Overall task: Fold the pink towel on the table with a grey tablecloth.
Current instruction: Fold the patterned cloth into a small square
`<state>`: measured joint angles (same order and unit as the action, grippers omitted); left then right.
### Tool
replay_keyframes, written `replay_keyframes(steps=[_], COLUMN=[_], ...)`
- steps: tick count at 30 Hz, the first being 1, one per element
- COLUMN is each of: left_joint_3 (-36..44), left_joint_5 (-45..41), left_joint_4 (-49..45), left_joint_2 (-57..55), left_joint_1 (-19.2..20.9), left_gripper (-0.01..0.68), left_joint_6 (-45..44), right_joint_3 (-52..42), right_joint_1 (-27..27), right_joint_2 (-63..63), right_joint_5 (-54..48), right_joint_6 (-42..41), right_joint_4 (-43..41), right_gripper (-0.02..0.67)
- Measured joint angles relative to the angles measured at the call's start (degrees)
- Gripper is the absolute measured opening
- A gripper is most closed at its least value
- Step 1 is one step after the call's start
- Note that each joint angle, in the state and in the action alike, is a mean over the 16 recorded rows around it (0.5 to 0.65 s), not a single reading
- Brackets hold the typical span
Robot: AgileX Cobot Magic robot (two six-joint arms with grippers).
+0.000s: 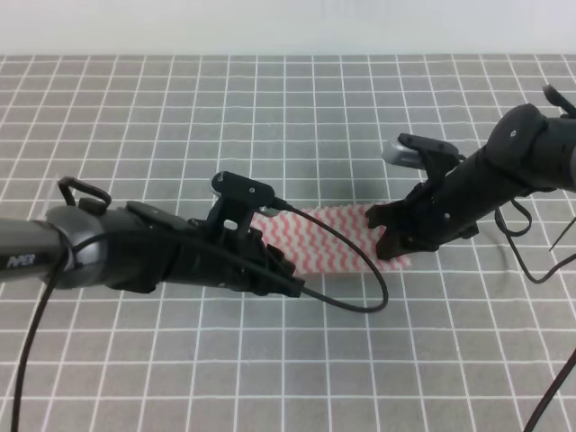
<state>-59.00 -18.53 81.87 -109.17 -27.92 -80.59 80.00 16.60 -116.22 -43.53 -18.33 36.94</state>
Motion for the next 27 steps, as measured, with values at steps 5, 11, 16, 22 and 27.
replay_keyframes(steps=[5,11,16,22,27], left_joint_3=[0.0,0.0,-0.01,-0.05,-0.23], left_joint_5=[-1.3,-2.88,-4.37,-6.75,-8.08], left_joint_4=[-0.03,-0.05,0.72,2.8,4.76], left_joint_2=[0.07,0.8,1.92,3.2,3.48], left_joint_1=[1.73,4.3,5.72,5.73,4.41], left_gripper=[0.073,0.073,0.072,0.067,0.061], left_joint_6=[0.2,0.5,0.96,1.52,1.99], right_joint_3=[0.0,0.03,0.03,0.03,0.03], right_joint_1=[0.0,0.0,0.0,0.0,0.0], right_joint_2=[-0.66,-0.95,-1.0,-1.02,-0.7], right_joint_5=[0.02,0.01,-0.19,-0.42,-0.73], right_joint_6=[0.0,-0.02,-0.01,-0.04,-0.14], right_joint_4=[-0.07,-0.14,-0.05,0.89,2.17], right_gripper=[-0.015,-0.015,-0.015,-0.015,-0.015])
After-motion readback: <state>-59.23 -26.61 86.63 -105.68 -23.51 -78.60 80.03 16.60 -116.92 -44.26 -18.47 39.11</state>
